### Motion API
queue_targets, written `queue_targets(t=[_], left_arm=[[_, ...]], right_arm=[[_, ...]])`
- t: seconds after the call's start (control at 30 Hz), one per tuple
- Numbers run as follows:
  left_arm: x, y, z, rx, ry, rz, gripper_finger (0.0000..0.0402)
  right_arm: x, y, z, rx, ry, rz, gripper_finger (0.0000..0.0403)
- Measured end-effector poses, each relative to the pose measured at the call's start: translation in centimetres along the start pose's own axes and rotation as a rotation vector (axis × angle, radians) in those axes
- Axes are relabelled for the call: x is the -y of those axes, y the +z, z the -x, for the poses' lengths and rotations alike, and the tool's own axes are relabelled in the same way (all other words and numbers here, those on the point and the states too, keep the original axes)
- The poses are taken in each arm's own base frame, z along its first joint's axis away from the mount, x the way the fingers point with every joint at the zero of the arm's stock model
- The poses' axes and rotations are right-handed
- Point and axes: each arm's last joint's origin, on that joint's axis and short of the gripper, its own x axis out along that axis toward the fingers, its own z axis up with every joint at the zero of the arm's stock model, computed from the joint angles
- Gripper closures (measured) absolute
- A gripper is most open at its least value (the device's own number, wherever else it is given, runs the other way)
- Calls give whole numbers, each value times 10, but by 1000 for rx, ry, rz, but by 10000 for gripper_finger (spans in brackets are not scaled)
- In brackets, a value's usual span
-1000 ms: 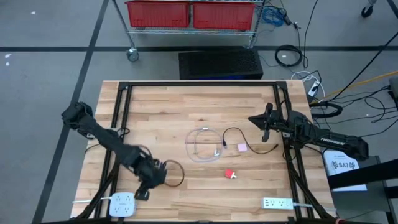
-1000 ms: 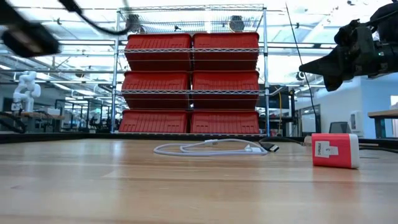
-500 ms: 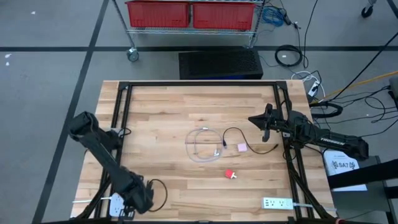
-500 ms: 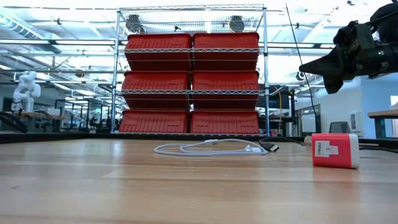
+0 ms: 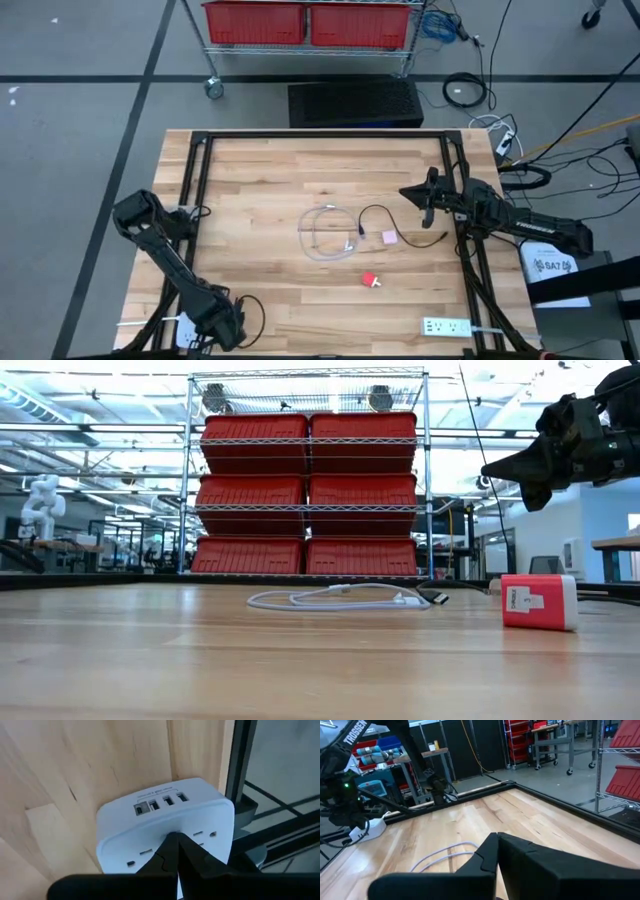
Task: Insert USB
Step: Prepare the left white outlet extension
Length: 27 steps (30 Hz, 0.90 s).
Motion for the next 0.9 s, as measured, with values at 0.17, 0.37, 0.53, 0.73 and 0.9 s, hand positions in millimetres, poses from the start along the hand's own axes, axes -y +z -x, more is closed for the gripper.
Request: queue_targets(t=[0.17,0.37,0.53,0.73,0.9], left_arm=[[-27,22,14,52,-17,-22,402],[-44,35,26,105,-11,-64,402],[-58,48,40,197,54,-82,402],[-84,70,61,375,221,-104,402],[-107,82,74,456,335,-117,401]], right_arm=[[0,0,0,1,0,-16,403],[0,0,0,-2,10,-16,403],[-1,0,0,-3,27,-26,403],[-1,0,0,-2,27,-42,403],[-1,0,0,0,28,-42,403]])
